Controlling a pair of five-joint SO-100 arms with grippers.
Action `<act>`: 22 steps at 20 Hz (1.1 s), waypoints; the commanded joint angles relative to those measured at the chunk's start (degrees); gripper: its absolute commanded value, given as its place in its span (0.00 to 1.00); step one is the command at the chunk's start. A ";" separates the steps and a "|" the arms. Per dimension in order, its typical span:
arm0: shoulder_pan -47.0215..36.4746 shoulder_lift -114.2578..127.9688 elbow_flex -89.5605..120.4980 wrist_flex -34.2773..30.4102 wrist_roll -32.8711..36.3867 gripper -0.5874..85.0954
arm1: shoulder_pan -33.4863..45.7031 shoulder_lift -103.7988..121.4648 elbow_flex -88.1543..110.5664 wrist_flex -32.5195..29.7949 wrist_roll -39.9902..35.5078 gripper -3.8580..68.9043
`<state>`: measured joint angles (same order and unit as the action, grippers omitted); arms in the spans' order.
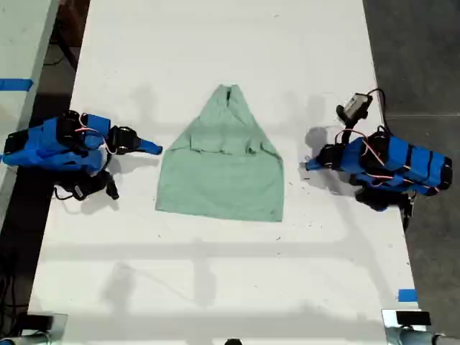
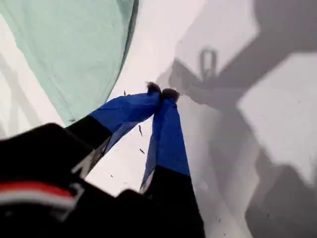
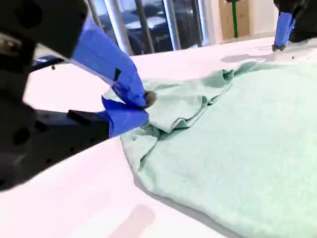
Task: Fold t shirt
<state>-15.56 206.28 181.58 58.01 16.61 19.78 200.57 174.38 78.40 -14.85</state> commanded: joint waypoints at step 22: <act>-4.22 0.44 0.09 2.37 -3.34 0.01 | -16.26 -88.42 -40.87 -36.47 10.20 0.12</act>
<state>-18.72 206.28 181.58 60.12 14.77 5.98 117.95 138.96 43.42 -6.59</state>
